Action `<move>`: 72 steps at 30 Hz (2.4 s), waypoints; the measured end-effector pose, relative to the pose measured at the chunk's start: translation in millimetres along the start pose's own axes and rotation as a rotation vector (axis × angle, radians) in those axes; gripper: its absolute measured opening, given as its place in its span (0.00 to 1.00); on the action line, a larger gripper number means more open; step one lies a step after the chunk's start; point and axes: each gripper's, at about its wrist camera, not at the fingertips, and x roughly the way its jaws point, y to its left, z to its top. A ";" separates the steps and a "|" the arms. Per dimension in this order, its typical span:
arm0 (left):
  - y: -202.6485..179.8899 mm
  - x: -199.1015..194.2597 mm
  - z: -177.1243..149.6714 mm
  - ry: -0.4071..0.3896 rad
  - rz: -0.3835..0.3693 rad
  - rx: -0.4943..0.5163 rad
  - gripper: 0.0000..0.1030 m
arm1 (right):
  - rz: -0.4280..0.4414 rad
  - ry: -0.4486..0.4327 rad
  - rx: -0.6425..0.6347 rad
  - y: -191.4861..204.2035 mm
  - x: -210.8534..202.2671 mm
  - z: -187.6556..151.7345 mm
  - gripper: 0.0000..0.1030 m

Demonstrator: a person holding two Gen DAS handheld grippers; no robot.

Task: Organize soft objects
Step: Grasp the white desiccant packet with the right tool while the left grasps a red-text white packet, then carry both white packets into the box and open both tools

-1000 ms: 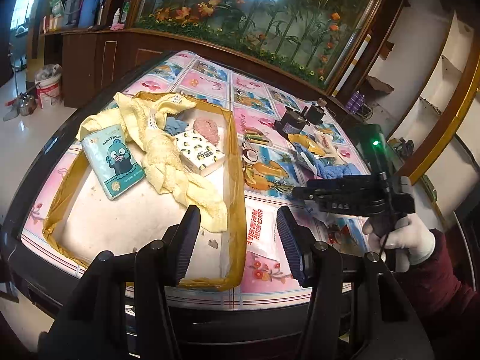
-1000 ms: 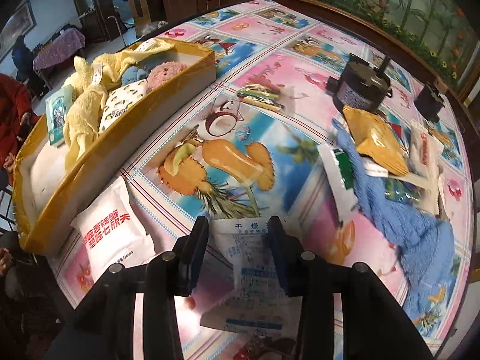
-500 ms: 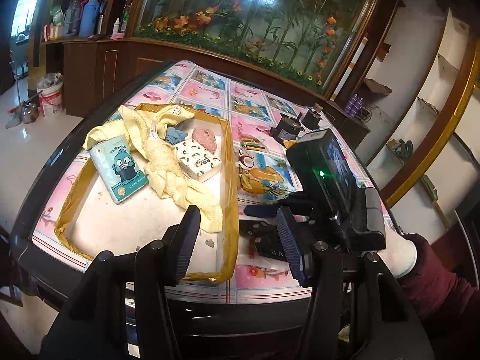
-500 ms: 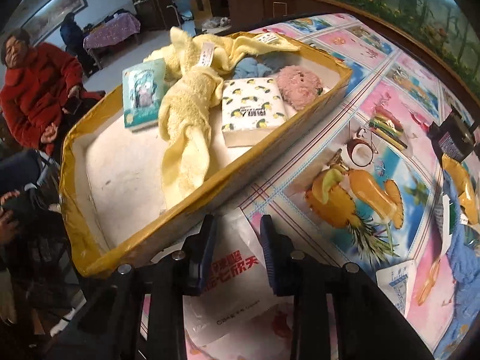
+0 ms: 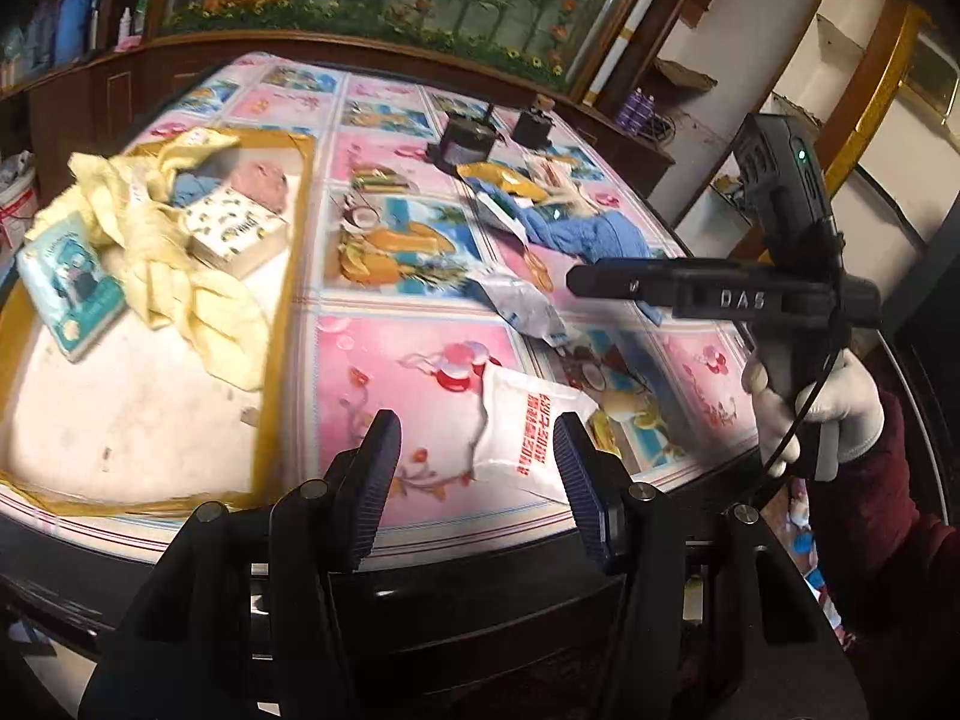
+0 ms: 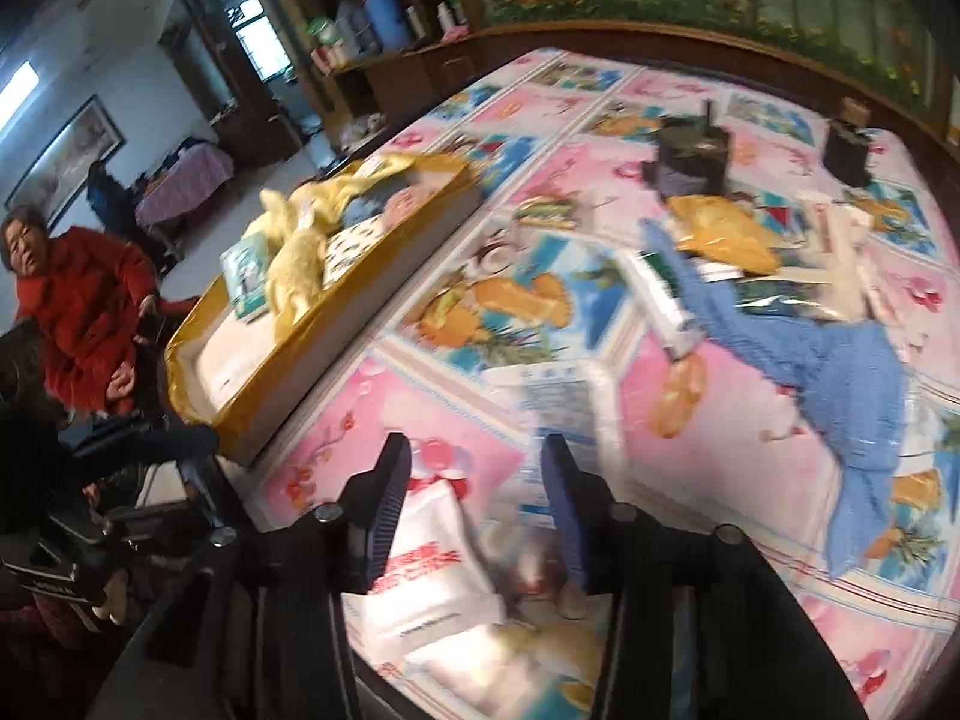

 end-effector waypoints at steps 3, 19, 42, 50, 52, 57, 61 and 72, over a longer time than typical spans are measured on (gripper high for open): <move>-12.4 20.2 -6.0 0.046 -0.041 0.010 0.52 | -0.001 0.019 0.062 -19.2 -0.2 -8.3 0.57; -50.5 82.6 6.1 0.161 0.003 0.139 0.52 | -0.072 0.114 -0.047 6.3 63.2 7.1 0.36; -104.3 137.7 23.3 0.111 0.142 0.343 0.46 | -0.005 0.035 0.150 -52.7 19.6 -20.2 0.29; -79.5 107.0 30.2 0.053 0.080 0.216 0.43 | 0.022 -0.003 0.160 -47.7 8.7 -18.3 0.27; -66.4 88.3 35.2 0.013 0.065 0.164 0.43 | 0.031 -0.011 0.155 -42.7 6.3 -15.7 0.27; -25.1 28.9 39.2 -0.088 0.085 0.031 0.43 | 0.075 -0.043 0.129 -21.4 -1.5 -3.6 0.27; 16.6 -13.4 41.0 -0.168 0.170 -0.064 0.43 | 0.124 -0.065 0.081 8.6 -3.0 13.8 0.27; 130.2 -43.1 30.7 -0.178 0.350 -0.265 0.44 | 0.256 -0.017 -0.079 117.8 42.2 62.5 0.27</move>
